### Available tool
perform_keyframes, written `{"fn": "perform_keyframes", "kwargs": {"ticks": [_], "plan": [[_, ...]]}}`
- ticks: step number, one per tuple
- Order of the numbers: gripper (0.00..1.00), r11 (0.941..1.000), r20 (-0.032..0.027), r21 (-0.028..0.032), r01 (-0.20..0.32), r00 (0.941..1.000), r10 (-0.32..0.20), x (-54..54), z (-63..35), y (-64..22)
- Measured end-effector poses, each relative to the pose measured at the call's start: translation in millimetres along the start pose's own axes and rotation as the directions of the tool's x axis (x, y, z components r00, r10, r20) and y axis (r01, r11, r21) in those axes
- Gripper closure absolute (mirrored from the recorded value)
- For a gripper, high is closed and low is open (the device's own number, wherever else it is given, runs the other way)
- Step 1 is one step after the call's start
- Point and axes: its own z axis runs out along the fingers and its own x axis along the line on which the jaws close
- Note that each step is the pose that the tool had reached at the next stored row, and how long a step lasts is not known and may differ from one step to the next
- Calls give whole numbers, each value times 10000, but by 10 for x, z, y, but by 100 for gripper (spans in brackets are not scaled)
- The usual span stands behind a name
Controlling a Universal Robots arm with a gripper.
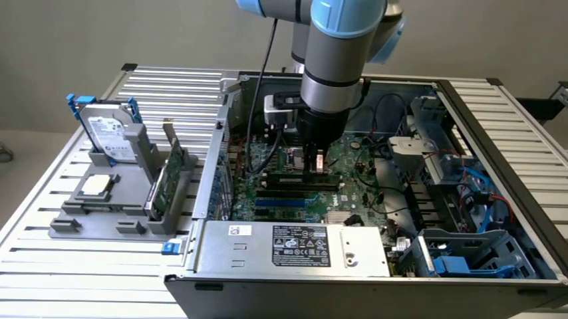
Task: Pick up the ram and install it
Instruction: 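Insert the ram into the slot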
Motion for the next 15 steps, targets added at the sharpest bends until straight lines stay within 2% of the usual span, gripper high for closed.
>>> {"fn": "perform_keyframes", "kwargs": {"ticks": [15], "plan": [[86,9997,9,14,-233,9997,233,0,19,5]]}}
